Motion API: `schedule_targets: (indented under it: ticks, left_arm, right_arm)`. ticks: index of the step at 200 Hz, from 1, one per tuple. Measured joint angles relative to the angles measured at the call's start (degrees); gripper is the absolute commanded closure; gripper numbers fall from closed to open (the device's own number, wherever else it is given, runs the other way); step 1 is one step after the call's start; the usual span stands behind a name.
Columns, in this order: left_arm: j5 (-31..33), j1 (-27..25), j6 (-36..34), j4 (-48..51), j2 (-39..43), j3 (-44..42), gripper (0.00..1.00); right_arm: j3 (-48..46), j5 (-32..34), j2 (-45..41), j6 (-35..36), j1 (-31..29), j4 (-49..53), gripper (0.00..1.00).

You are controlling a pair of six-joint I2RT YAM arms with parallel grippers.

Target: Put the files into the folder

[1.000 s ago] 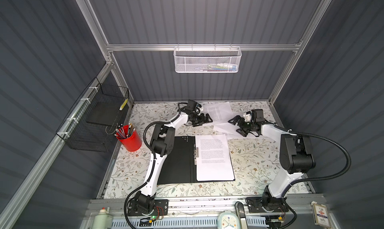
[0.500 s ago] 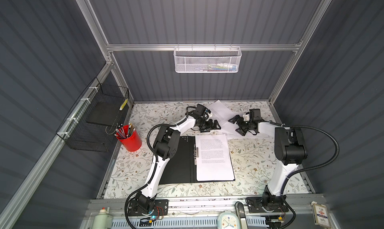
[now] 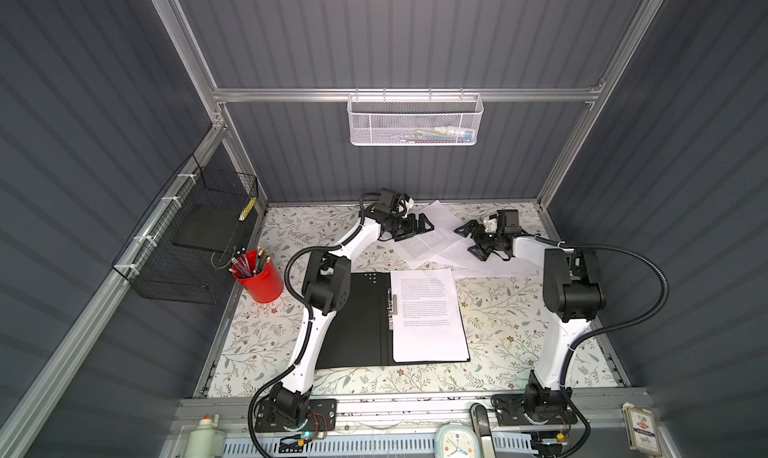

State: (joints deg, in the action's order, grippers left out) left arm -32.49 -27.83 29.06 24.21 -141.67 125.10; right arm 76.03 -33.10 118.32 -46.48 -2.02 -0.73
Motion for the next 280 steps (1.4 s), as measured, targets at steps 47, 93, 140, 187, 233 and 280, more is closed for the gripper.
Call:
schedule_targets:
  ticks: [47, 93, 140, 187, 233, 280]
  left_arm:
    - [0.0, 0.0, -0.8, 1.7, -3.2, -0.5, 0.00]
    - [-0.5, -0.1, -1.2, 1.5, -3.2, -1.6, 0.00]
    - [-1.4, -0.2, -2.1, -0.4, -2.6, -3.8, 0.00]
    - [-2.1, -0.2, -2.8, -1.4, -1.8, -5.4, 0.00]
    - [-2.2, -0.2, -3.0, -1.3, -1.8, -5.4, 0.00]
    - [-2.4, -0.2, -3.0, -1.3, -1.8, -5.4, 0.00]
  right_arm:
    - [1.5, -0.2, 2.5, -2.2, -0.5, -0.8, 0.05]
    - [2.3, -0.7, 3.8, -5.0, -1.4, -3.1, 0.07]
    - [4.2, -1.4, 6.3, -7.7, -2.1, -5.4, 0.09]
    - [5.8, -2.2, 8.6, -10.6, -3.1, -8.3, 0.17]
    - [6.5, -3.1, 10.4, -13.4, -4.5, -11.6, 0.31]
    - [6.6, -4.6, 11.0, -15.4, -5.3, -14.8, 0.50]
